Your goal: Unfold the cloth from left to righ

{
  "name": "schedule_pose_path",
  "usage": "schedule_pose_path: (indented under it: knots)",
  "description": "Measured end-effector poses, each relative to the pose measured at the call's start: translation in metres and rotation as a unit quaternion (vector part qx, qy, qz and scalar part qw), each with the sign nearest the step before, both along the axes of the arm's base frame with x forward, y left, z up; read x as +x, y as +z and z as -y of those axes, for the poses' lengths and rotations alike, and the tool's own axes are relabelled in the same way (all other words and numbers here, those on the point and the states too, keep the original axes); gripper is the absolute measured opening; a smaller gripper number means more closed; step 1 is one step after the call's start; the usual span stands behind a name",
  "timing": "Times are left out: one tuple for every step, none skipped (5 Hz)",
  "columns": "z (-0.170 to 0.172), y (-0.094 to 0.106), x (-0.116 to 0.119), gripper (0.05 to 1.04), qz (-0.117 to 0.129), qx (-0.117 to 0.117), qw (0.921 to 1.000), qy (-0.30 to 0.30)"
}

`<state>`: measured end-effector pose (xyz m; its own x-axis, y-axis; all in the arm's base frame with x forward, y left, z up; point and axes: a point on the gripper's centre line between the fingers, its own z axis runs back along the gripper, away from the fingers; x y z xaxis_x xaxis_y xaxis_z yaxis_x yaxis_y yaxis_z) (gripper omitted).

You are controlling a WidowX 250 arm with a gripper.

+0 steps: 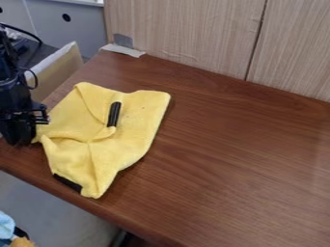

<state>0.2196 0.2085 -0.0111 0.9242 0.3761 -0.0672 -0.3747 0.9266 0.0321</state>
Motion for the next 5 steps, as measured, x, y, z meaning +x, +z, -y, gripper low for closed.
schedule_pose_path:
  knots:
    - [0.005,0.002,0.002,0.776,-0.003,-0.002,1.0000,-0.008]
    - [0.005,0.021,0.008,0.997,0.013,0.012,0.9998,-0.012]
    - [0.009,0.030,0.008,1.003,0.010,0.010,0.9998,-0.011]
    - [0.009,0.050,0.009,1.001,0.021,0.030,0.9993,-0.006]
    - [0.006,0.071,0.012,1.001,0.043,0.053,0.9976,-0.009]
